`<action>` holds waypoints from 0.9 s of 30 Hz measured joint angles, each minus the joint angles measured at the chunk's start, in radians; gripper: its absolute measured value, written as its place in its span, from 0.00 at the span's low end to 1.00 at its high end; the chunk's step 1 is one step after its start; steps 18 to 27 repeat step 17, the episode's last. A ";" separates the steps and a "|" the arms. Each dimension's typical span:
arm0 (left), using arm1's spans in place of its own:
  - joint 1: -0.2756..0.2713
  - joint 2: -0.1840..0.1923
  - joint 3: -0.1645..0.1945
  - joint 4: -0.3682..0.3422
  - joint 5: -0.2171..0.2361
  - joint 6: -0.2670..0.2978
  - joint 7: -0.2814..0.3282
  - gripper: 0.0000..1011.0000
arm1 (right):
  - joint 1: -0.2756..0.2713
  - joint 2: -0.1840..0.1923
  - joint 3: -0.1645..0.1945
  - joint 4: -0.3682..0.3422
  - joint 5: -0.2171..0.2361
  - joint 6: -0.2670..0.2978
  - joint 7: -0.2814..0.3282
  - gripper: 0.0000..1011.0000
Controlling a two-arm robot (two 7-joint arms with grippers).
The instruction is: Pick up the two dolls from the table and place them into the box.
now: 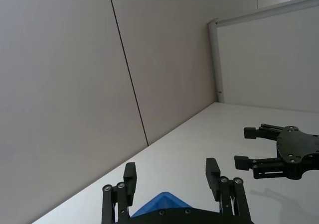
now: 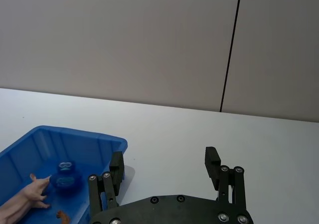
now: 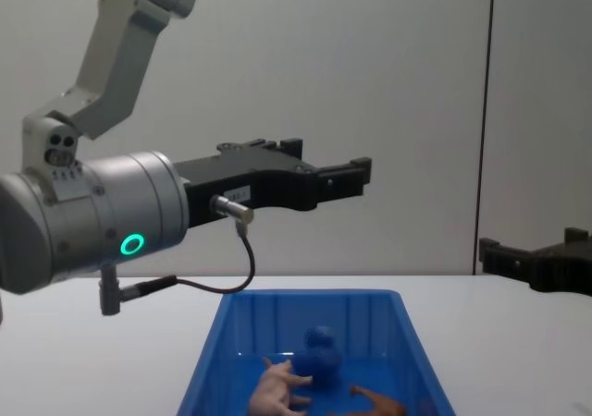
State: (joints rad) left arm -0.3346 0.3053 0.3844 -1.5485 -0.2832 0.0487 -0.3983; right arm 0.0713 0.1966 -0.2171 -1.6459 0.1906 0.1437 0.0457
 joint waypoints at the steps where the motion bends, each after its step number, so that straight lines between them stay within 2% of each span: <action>1: 0.000 0.000 0.000 0.000 0.000 0.000 0.000 0.85 | 0.000 0.000 0.000 0.000 0.000 0.000 0.000 0.99; 6: -0.006 -0.006 0.002 0.004 0.001 -0.001 -0.009 0.99 | 0.000 0.000 0.000 0.000 0.000 0.000 0.000 0.99; 27: -0.012 -0.012 0.005 0.009 0.003 -0.003 -0.019 0.99 | 0.000 0.000 0.000 0.000 0.000 0.000 0.000 0.99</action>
